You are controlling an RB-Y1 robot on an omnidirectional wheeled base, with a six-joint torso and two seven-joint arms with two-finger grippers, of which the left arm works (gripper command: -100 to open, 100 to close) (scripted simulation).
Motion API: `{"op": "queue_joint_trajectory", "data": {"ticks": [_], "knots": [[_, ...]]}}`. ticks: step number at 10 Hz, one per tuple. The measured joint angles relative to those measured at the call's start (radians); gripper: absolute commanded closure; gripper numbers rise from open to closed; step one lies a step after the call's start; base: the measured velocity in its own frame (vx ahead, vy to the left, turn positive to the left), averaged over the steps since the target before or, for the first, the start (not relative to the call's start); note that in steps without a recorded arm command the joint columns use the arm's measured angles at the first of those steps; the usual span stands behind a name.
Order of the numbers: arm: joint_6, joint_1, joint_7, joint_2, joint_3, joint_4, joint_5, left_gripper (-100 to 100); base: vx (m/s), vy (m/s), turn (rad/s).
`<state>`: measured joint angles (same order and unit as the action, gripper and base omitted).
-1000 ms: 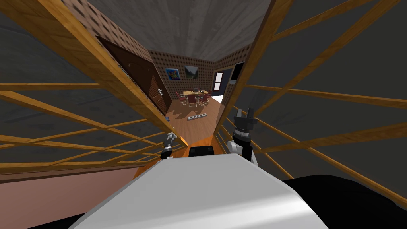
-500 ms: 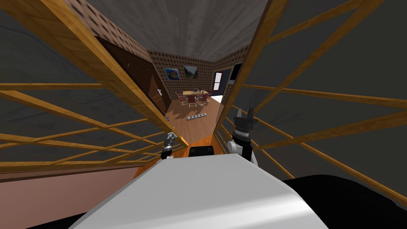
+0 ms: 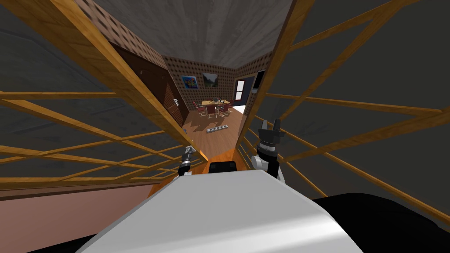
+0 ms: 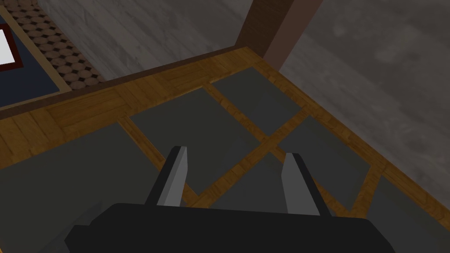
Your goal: Pull the door open
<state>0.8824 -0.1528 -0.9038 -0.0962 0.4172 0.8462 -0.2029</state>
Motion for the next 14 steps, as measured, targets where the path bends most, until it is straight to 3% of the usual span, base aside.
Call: {"op": "queue_joint_trajectory", "data": {"ticks": [14], "knots": [[-0.001,0.021,0.327,-0.030,-0.060,-0.022,0.102,100,-0.032,0.005,-0.023]]}}
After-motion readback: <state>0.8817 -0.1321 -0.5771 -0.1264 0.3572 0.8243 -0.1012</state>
